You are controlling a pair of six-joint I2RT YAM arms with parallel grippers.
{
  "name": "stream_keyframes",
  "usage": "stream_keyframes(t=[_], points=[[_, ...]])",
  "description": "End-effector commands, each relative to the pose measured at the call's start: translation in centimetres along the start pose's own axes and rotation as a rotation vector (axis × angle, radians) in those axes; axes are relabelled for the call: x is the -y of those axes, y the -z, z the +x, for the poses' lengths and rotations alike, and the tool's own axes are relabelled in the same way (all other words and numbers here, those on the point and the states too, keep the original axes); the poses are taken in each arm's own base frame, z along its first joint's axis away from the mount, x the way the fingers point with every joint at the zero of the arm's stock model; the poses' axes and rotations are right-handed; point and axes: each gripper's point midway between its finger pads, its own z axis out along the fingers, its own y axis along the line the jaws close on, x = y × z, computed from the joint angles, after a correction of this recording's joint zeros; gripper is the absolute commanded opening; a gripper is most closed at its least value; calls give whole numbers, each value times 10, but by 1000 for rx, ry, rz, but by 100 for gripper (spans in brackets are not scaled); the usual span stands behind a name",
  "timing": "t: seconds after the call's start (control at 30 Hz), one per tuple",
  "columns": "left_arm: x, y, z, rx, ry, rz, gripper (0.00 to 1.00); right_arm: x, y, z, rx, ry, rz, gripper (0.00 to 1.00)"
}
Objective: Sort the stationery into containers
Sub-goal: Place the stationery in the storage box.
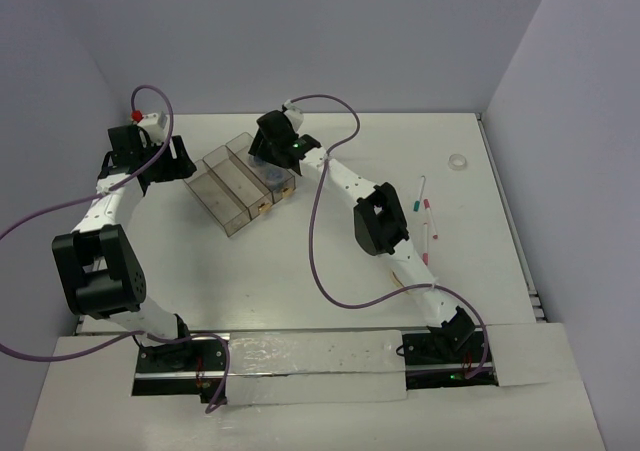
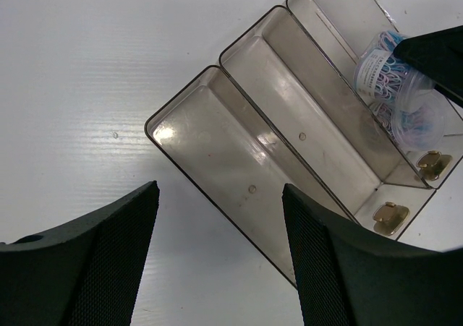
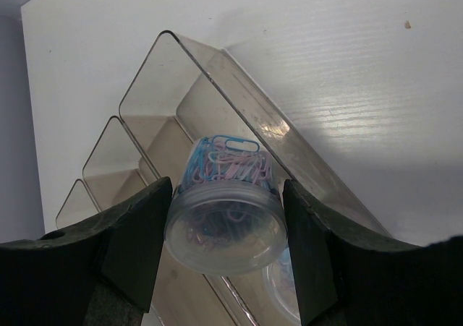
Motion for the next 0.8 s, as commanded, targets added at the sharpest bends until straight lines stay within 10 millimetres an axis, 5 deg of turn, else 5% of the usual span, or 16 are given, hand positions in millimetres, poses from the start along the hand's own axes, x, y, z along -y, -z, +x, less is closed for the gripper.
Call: stream_keyframes(t=[0.0, 0.5, 0.67, 0.7, 0.77], points=[[6, 8, -11, 30, -24, 18, 76, -26, 16, -27, 73, -25, -59, 53], [6, 11, -12, 33, -33, 18, 77, -32, 22, -31, 75, -13, -76, 71], [7, 10, -10, 28, -33, 21, 77, -36, 27, -35, 82, -11, -85, 86], [6, 10, -10, 28, -34, 19, 77, -36, 27, -37, 85, -10, -89, 100], [6, 10, -9, 27, -35, 19, 77, -38, 28, -36, 84, -8, -92, 100]])
